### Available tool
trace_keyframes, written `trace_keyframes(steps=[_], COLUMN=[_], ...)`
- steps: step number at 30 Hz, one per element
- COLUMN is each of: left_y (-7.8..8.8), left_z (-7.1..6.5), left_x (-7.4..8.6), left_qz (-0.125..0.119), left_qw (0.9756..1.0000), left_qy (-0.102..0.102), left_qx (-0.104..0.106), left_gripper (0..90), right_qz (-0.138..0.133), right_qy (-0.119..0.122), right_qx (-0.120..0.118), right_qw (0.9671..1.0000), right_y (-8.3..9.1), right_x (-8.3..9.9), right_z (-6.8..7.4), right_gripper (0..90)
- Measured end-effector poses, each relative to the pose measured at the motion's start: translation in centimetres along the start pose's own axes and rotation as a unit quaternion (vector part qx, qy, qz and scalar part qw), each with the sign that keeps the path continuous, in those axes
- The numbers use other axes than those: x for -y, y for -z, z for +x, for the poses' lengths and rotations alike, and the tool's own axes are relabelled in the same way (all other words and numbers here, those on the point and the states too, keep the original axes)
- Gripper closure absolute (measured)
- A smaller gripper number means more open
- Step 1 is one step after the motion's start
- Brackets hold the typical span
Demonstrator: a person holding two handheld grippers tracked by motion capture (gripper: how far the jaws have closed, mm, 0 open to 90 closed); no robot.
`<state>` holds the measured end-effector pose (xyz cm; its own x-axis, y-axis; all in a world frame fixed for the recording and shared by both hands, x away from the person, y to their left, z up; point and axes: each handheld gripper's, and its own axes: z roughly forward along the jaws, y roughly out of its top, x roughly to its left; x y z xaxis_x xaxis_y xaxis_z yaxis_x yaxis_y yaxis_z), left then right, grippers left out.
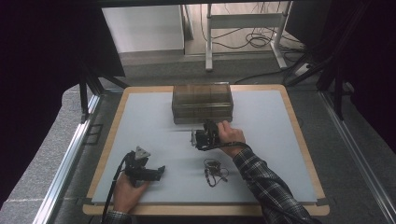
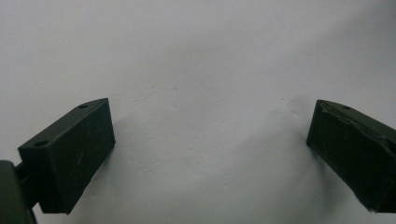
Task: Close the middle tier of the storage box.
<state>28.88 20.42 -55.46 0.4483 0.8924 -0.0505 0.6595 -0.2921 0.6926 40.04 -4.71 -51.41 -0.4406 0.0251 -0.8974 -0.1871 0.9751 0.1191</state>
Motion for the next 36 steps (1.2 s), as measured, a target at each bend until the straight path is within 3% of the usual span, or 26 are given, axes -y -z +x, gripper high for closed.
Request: trace_keyframes(steps=[11,23,30,36], left_y=[0.0,0.0,0.0,0.0], left_z=[0.0,0.0,0.0,0.0], left_x=[0.0,0.0,0.0,0.0], left_qz=[0.0,0.0,0.0,0.0], left_qw=[1.0,1.0,1.0,1.0], left_qy=[-0.002,-0.002,-0.001,0.0], left_qx=[0.0,0.0,0.0,0.0], left_gripper=[1.3,1.3,1.3,1.3], right_qz=[-0.016,-0.021,-0.028,-0.039], right_qy=[-0.046,-0.064,-0.075,-0.098], right_qx=[-0.038,-0.077,-0.105,-0.135], right_qw=[0.9981,0.9948,0.9912,0.9853], right_y=[0.3,0.6,0.7,0.9], right_x=[0.4,0.6,0.7,1.0], right_z=[-1.0,-1.8,-2.4,-3.2], right_gripper=[67.4,62.9,61.8,60.2])
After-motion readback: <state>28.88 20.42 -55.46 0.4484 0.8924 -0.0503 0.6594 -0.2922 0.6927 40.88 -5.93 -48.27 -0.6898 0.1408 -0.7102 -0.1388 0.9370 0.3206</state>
